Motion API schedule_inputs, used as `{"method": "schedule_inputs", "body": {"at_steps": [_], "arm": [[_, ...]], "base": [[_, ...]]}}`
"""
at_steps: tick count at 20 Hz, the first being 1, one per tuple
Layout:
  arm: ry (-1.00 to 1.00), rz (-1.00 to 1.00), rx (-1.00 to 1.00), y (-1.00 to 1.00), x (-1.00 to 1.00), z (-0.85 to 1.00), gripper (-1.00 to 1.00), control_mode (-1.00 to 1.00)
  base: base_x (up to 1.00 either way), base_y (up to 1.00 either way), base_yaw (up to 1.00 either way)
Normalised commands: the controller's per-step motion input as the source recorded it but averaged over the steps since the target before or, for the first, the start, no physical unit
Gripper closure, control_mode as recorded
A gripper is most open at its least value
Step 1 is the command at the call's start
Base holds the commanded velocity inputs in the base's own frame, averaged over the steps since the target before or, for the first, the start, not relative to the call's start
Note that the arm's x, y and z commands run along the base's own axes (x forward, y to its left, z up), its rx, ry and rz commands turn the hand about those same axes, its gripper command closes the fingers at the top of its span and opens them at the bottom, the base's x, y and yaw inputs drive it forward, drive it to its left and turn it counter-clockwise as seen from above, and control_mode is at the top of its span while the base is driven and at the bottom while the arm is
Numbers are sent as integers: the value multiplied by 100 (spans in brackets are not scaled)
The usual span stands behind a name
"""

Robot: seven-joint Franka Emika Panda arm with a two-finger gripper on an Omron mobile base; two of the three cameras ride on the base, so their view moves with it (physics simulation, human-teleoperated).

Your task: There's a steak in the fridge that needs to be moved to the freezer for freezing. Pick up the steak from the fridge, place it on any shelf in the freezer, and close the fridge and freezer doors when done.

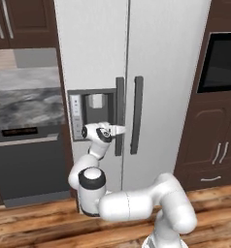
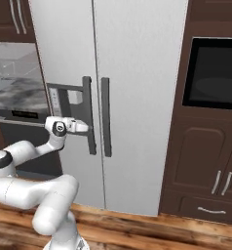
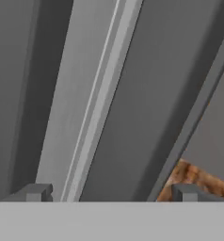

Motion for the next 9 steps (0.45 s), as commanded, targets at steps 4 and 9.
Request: {"method": "schedule_inputs", "body": {"at_steps": [4,9], "arm": [[-2,6,0,-41,39,0,-100,-100],[-21,7,0,-25,-2,2,-100,-100]], "base": [[0,0,0],[0,0,0]]}}
